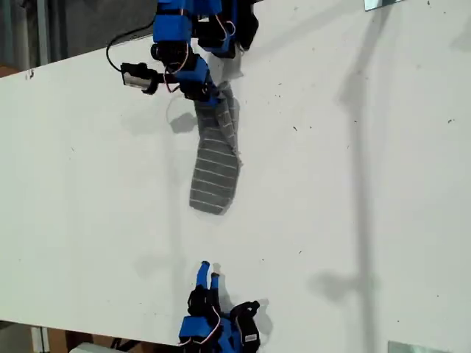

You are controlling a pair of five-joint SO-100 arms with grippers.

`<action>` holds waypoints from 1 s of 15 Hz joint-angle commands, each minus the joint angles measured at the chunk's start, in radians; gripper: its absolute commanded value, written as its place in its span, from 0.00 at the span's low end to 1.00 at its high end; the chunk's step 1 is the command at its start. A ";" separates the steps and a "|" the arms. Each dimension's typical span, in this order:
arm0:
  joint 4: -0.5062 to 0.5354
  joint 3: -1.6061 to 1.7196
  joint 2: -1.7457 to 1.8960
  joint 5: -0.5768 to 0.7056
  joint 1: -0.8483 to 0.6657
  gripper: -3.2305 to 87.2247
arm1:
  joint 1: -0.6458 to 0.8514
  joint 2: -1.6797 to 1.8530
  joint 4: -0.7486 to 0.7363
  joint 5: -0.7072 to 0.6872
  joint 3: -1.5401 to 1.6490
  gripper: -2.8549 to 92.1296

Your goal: Grasp corners of a square towel and fold twice.

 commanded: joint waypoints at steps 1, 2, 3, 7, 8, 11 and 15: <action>-0.052 0.015 0.005 0.061 -0.094 0.28 | 0.005 0.121 0.109 0.008 -0.100 0.03; -0.063 0.037 0.005 0.091 -0.152 0.28 | 0.014 0.117 0.123 0.000 -0.137 0.03; -0.074 0.063 0.005 0.146 -0.227 0.28 | 0.043 0.098 0.120 -0.031 -0.175 0.03; -0.080 0.083 0.005 0.160 -0.334 0.27 | 0.129 -0.390 0.037 -0.222 -0.552 0.03; -0.080 0.087 0.005 0.147 -0.334 0.26 | 0.117 -0.568 0.043 -0.262 -0.718 0.03; -0.080 0.091 0.005 0.150 -0.331 0.25 | 0.060 -0.986 0.064 -0.430 -1.180 0.03; -0.081 0.091 0.005 0.147 -0.328 0.25 | -0.018 -1.186 -0.043 -0.624 -1.333 0.03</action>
